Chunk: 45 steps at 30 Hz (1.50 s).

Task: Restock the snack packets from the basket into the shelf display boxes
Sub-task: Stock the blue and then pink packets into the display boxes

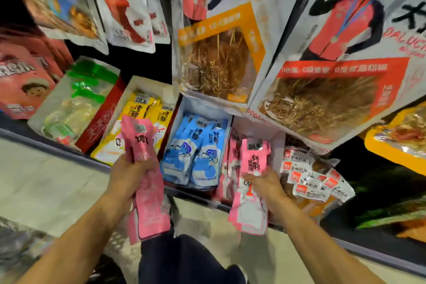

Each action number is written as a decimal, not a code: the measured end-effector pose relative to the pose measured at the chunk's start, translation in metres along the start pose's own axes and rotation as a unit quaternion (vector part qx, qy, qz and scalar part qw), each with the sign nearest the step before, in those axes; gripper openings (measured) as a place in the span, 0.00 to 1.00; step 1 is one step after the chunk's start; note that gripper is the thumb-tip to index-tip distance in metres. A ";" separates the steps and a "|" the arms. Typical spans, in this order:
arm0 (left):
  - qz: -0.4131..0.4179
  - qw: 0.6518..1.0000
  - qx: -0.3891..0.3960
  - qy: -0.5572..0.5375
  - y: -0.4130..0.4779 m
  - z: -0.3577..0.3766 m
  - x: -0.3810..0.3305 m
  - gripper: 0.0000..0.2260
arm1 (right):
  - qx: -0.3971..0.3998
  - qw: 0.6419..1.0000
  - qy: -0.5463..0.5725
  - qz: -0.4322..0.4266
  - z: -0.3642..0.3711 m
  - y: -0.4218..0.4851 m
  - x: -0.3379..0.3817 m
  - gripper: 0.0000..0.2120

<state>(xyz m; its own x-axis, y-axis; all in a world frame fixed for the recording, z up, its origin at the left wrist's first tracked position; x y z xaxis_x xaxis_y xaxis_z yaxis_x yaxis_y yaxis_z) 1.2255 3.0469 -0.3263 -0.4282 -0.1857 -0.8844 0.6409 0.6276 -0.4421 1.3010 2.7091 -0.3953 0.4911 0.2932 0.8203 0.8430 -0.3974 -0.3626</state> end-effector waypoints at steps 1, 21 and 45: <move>-0.011 1.000 0.005 -0.008 0.006 0.008 0.009 0.08 | -0.036 0.999 -0.002 -0.003 -0.002 0.015 -0.001 0.09; -0.074 0.993 0.068 -0.060 0.044 0.053 0.052 0.09 | -0.071 0.964 -0.222 -0.125 0.070 0.038 -0.015 0.28; -0.110 0.973 0.204 0.014 -0.028 0.136 0.066 0.10 | 0.179 0.978 0.108 0.014 0.044 -0.055 -0.012 0.16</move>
<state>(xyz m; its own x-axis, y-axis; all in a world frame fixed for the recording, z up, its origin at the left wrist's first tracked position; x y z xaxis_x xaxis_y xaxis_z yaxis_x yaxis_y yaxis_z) 1.2655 2.9141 -0.3923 -0.5975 -0.2571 -0.7596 0.7287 0.2213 -0.6481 1.2580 2.7660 -0.4046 0.4904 0.0805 0.8678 0.8714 -0.0616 -0.4867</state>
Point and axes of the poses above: each hand's wrist, its own y-axis towards the middle knuckle, its own z-axis out of the palm, x = y × z, the point moved 6 cm from there along y, towards the middle knuckle, and after that the axes turned 12 degrees about -x, right-handed, at the moved point
